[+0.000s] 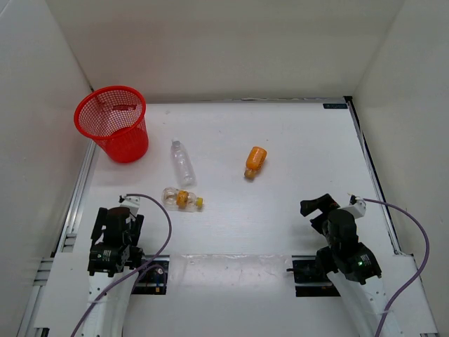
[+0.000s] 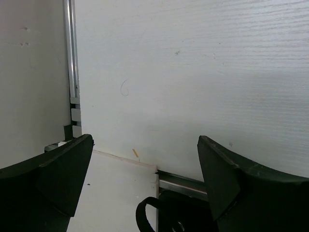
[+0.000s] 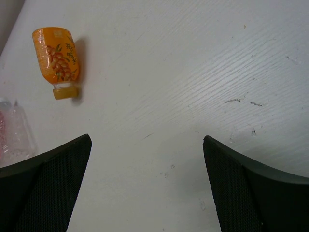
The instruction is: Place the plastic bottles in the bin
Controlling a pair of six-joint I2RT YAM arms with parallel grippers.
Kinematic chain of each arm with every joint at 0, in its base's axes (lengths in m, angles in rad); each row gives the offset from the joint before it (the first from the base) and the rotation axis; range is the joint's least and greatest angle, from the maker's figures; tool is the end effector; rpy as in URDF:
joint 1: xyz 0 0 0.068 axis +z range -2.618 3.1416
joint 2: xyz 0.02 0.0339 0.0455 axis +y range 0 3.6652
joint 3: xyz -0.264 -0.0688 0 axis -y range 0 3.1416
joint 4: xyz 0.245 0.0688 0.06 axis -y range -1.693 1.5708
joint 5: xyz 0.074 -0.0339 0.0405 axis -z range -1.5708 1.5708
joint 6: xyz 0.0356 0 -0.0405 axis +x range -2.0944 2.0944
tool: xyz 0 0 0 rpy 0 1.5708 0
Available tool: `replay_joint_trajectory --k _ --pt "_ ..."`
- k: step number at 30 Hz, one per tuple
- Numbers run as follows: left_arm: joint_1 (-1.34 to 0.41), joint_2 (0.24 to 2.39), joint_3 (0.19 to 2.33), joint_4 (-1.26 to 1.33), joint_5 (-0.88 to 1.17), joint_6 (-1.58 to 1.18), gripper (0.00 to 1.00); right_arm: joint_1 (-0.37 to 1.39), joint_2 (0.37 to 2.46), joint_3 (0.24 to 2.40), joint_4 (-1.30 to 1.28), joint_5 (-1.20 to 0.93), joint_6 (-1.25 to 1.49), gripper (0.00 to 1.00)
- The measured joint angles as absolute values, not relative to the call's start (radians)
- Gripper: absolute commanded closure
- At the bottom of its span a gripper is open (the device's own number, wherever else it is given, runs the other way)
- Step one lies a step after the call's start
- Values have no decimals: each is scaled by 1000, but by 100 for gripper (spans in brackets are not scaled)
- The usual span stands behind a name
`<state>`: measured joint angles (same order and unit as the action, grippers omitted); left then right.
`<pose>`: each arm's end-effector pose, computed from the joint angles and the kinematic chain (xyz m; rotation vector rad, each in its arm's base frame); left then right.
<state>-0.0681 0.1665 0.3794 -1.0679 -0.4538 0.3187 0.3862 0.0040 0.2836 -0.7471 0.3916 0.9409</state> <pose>0.0569 0.0118 0.1877 0.2587 2.4029 0.6641 0.0703 0.0139 0.1917 0.7879 1.8698 0.4487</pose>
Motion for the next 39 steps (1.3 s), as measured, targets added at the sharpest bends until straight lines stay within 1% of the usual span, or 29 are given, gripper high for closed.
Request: replay_joint_trajectory --k 4,6,9,11,13,16,19,21,24,26,28,34,39 --pt "-68 173 382 -1069 -451 319 0 386 4 284 -755 394 943 1" --pt "-68 201 416 -1086 -430 354 0 386 4 284 -755 394 942 1" --pt "-67 297 600 -1114 -313 456 0 386 15 290 -752 394 926 1" --pt "-67 377 740 -1095 -233 554 0 386 61 307 -741 390 895 1" --pt "-68 495 851 -1066 -169 655 0 386 178 354 -722 375 846 1" --pt "-69 764 970 -1059 -121 762 0 386 451 495 -716 350 770 1" --pt "-111 1075 1140 -1093 -87 803 0 386 737 717 -739 325 696 1" --pt "-186 1210 1217 -1085 -61 823 0 386 902 875 -749 303 644 1" --pt "-372 1271 1225 -1070 -56 850 0 387 1095 1051 -736 257 580 1" --pt "-507 1280 1203 -1059 -62 864 0 387 1182 1116 -736 229 563 1" --pt "-591 1288 1156 -1039 -59 872 0 389 1245 1150 -733 195 563 1" --pt "-607 1361 999 -978 -89 912 0 392 1317 1156 -709 113 607 1" --pt "-607 1382 961 -893 -109 948 0 400 1318 1139 -667 86 634 1"
